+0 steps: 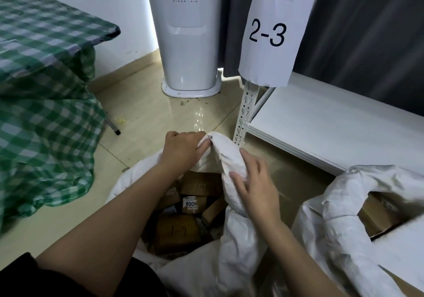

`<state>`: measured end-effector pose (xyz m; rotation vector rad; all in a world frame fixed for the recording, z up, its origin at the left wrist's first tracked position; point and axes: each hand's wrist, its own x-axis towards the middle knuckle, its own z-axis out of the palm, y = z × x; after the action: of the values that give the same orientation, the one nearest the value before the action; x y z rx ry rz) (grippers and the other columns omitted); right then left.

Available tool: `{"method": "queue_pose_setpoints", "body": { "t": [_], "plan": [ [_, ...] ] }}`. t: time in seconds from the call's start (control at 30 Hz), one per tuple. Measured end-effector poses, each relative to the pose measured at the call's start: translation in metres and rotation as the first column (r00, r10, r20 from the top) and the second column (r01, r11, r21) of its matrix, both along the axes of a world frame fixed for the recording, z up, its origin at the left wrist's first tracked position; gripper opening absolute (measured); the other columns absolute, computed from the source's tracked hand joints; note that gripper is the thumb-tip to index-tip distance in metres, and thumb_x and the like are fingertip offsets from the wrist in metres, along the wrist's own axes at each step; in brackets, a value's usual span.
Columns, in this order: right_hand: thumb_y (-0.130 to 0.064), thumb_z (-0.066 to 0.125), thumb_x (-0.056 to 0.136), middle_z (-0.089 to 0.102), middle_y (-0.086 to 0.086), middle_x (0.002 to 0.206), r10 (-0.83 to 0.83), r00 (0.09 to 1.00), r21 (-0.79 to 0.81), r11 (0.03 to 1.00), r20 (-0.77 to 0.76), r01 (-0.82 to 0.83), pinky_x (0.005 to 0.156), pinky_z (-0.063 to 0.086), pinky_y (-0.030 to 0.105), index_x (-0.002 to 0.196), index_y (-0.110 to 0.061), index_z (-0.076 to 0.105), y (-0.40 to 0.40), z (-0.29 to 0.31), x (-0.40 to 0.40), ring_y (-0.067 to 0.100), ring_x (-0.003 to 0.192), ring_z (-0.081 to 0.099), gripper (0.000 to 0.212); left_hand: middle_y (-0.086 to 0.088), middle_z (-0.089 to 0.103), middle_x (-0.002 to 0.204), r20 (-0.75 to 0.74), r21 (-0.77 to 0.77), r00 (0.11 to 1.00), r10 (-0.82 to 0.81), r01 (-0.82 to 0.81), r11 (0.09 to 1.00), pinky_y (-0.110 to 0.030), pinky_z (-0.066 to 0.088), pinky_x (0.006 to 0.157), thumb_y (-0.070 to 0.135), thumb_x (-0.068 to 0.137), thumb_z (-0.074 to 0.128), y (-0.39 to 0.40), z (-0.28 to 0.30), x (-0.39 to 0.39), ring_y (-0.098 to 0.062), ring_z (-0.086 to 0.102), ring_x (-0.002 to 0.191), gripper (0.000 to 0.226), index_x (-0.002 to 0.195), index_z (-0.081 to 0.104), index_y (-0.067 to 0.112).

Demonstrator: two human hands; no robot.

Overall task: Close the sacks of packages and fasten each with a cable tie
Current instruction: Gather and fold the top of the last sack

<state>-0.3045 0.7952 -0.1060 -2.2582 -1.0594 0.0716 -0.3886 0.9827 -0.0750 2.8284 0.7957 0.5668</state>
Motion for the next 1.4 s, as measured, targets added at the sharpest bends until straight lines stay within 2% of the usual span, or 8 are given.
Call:
{"method": "queue_pose_setpoints", "body": {
  "t": [0.13,0.43,0.57,0.7,0.8,0.93,1.2,1.4],
  "plan": [
    [-0.021,0.056,0.096,0.064,-0.01,0.118,0.095,0.943,0.277,0.961,-0.32,-0.003,0.088,0.043,0.021,0.123,-0.029,0.062,-0.001,-0.004,0.019,0.002,0.106,0.058,0.029,0.001,0.063,0.098,-0.092,-0.202,0.996,0.0,-0.018,0.979,-0.04,0.025,0.104,0.051,0.091,0.033,0.002,0.003,-0.004,-0.019,0.057,0.1,0.042,0.104,0.063,0.024],
    [-0.016,0.063,0.088,0.067,0.018,0.109,0.409,0.198,0.442,0.88,-0.891,0.174,0.081,0.054,0.03,0.12,-0.004,0.059,-0.001,0.015,0.051,0.022,0.09,0.065,0.035,0.001,0.065,0.1,-0.071,0.263,0.899,-0.432,0.434,0.861,-0.038,0.035,0.091,0.054,0.084,0.051,-0.031,0.004,0.013,-0.02,0.061,0.094,0.044,0.113,0.064,0.023],
    [-0.039,0.054,0.094,0.06,0.005,0.121,0.141,0.621,0.312,0.934,-0.771,0.174,0.088,0.046,0.021,0.128,-0.028,0.048,-0.008,0.021,0.032,0.012,0.107,0.058,0.036,0.002,0.064,0.076,-0.069,0.316,0.93,-0.361,0.364,0.876,-0.037,0.031,0.083,0.042,0.087,0.043,-0.038,0.003,0.025,-0.023,0.062,0.074,0.034,0.088,0.068,0.021],
    [-0.063,0.05,0.085,0.044,0.001,0.135,-0.193,0.97,0.029,0.979,-0.151,0.199,0.092,0.044,0.036,0.144,-0.028,0.035,-0.03,0.007,-0.007,0.018,0.12,0.046,0.071,0.0,0.064,0.089,-0.07,0.172,0.975,-0.21,0.219,0.96,-0.041,0.032,0.095,0.041,0.091,0.039,-0.051,0.009,0.037,-0.022,0.061,0.088,0.038,0.089,0.071,0.02],
    [-0.037,0.056,0.094,0.052,0.004,0.129,-0.227,0.974,0.011,0.974,0.023,0.227,0.082,0.047,0.035,0.143,-0.026,0.042,-0.038,-0.01,-0.017,0.026,0.11,0.055,0.053,0.003,0.054,0.113,-0.194,0.007,0.971,-0.141,0.145,0.989,-0.041,0.015,0.11,0.041,0.097,0.039,-0.059,0.008,0.042,-0.017,0.049,0.111,0.035,0.111,0.066,0.024],
    [-0.017,0.053,0.097,0.061,-0.014,0.123,-0.097,0.923,0.245,0.949,-0.372,0.198,0.092,0.042,0.019,0.127,-0.032,0.057,-0.041,-0.011,0.007,0.003,0.111,0.057,0.034,0.0,0.05,0.127,-0.2,0.001,0.973,-0.114,0.116,0.993,-0.046,0.007,0.114,0.037,0.095,0.037,-0.063,0.011,0.038,-0.019,0.044,0.123,0.037,0.125,0.055,0.023],
    [-0.002,0.052,0.094,0.07,0.005,0.099,0.266,0.362,0.396,0.846,-0.894,0.357,0.07,0.053,0.021,0.124,-0.016,0.055,-0.034,0.021,0.046,0.011,0.084,0.069,0.034,-0.004,0.062,0.104,-0.188,0.386,0.877,-0.443,0.481,0.788,-0.041,0.046,0.079,0.029,0.081,0.058,-0.07,-0.001,0.04,-0.025,0.06,0.096,0.034,0.113,0.059,0.019],
    [-0.045,0.063,0.087,0.043,-0.003,0.141,-0.192,0.795,0.052,0.961,-0.576,0.27,0.099,0.039,0.03,0.148,-0.023,0.025,-0.031,0.007,0.003,0.015,0.126,0.045,0.075,0.0,0.059,0.07,-0.204,0.38,0.923,-0.326,0.381,0.843,-0.037,0.047,0.073,0.016,0.07,0.052,-0.076,0.005,0.069,-0.024,0.06,0.062,0.014,0.074,0.066,0.018]
  ]
}}
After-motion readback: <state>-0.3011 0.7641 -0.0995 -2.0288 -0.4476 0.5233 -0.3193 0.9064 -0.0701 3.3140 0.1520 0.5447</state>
